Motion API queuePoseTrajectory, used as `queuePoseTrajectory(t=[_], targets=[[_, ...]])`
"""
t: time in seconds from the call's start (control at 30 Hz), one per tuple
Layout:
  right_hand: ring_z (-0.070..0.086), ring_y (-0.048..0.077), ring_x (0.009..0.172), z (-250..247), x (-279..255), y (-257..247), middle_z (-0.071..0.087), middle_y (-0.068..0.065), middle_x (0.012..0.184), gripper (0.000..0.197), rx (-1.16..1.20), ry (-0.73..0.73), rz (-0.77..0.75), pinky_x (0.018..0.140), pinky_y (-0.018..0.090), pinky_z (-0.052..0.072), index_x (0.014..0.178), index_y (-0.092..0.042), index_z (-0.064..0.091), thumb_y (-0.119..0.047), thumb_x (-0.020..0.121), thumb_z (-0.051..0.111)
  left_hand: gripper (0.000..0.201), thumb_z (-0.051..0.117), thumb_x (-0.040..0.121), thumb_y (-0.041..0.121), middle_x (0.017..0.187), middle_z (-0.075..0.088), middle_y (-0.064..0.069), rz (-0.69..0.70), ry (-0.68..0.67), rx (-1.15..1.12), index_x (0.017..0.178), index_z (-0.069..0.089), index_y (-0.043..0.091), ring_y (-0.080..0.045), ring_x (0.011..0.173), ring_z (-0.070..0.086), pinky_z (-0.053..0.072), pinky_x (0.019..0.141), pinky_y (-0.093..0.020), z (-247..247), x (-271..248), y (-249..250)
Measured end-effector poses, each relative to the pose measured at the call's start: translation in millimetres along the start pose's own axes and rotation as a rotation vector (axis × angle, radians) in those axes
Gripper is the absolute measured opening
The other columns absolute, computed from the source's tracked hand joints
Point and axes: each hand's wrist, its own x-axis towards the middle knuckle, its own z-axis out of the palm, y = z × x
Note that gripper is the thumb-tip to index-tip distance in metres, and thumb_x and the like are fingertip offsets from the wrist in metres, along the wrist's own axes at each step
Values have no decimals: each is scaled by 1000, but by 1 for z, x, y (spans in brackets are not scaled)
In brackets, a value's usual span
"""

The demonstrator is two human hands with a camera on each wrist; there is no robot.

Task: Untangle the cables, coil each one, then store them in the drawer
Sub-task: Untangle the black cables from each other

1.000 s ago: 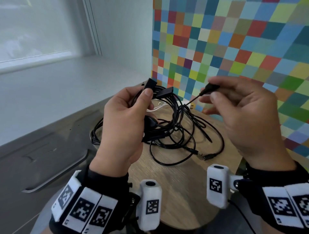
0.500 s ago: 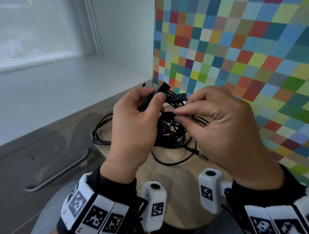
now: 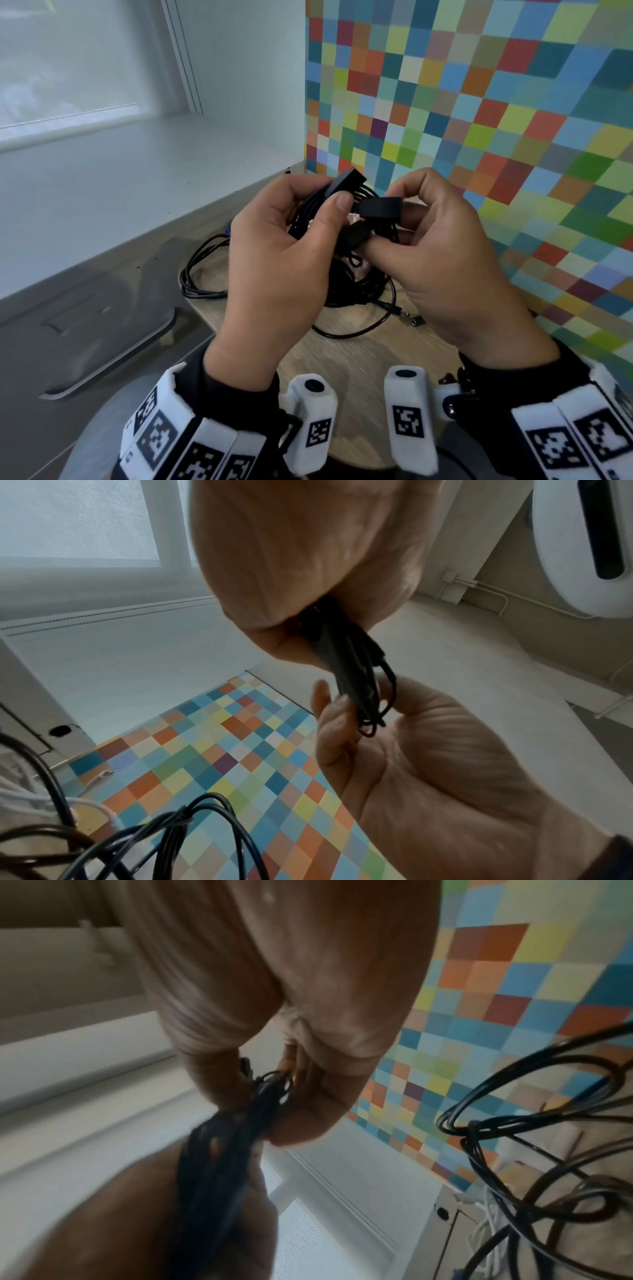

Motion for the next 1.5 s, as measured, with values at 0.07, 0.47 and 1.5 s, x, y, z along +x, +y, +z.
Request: queuePoseTrajectory(t=[0.07, 0.47, 1.5], targets=[[70, 28, 74, -5, 0, -2, 75, 10, 88, 39, 152, -112, 58, 76, 51, 63, 111, -18, 56, 4, 85, 74, 6, 71, 95, 16, 90, 77, -2, -3, 0, 2, 97, 72, 21, -21, 84, 75, 61, 75, -37, -1, 1, -2], [76, 25, 62, -4, 1, -4, 73, 9, 91, 25, -49, -20, 26, 60, 41, 63, 93, -14, 61, -8, 84, 83, 10, 74, 93, 17, 93, 77, 4, 16, -37, 55, 99, 73, 25, -21, 81, 75, 63, 71, -47, -1, -1, -2], [74, 36, 98, -1, 8, 21, 71, -1, 116, 36, 70, -69, 100, 94, 60, 58, 114, -33, 72, -18, 82, 66, 11, 67, 96, 3, 81, 78, -6, -275, -21, -153, 103, 71, 11, -17, 62, 72, 57, 61, -23, -9, 11, -14]])
